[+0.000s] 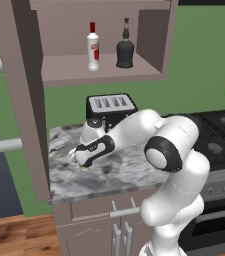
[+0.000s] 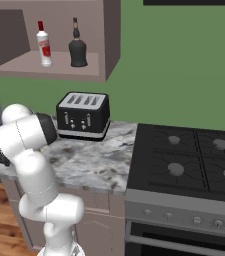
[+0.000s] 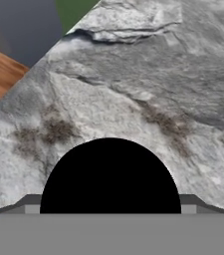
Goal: Sort all alcoholic drinks to one cabinet, and non-alcoholic drinks to the other.
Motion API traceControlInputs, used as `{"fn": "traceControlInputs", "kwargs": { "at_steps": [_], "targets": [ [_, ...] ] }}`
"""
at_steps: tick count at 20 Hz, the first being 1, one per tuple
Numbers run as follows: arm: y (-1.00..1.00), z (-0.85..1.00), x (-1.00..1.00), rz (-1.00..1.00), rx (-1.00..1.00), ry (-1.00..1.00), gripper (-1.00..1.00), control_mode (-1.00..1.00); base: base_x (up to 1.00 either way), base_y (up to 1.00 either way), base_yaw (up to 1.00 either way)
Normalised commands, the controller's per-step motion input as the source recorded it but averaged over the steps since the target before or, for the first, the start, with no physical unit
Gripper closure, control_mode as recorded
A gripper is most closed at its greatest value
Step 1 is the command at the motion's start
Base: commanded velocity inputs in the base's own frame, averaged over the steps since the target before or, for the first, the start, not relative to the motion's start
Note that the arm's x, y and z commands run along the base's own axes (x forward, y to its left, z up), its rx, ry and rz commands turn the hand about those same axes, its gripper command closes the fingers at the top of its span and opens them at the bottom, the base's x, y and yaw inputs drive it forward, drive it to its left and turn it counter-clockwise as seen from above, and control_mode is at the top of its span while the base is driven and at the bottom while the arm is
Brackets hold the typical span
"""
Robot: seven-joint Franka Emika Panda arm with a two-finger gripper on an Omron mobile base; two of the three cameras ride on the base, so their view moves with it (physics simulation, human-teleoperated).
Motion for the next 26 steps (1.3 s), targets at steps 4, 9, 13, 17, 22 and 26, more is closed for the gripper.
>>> {"fn": "traceControlInputs", "kwargs": {
  "at_steps": [4,9,13,17,22,26],
  "targets": [
    [0.00,-0.08,0.01,0.00,0.00,0.03,1.00,-1.00,0.00,0.00,0.00],
    [0.00,0.00,-0.04,0.00,0.00,0.00,1.00,-1.00,0.00,0.00,0.00],
    [0.00,0.13,-0.16,-0.02,0.00,-0.02,1.00,-1.00,0.00,0.00,0.00],
    [-0.01,0.33,-0.13,-0.06,0.00,-0.04,1.00,-1.00,0.00,0.00,0.00],
    [-0.07,0.37,-0.12,-0.07,0.00,-0.02,1.00,-1.00,0.00,0.00,0.00],
    [-0.13,0.34,-0.19,-0.08,0.01,0.00,1.00,-1.00,0.00,0.00,0.00]
  ]
}}
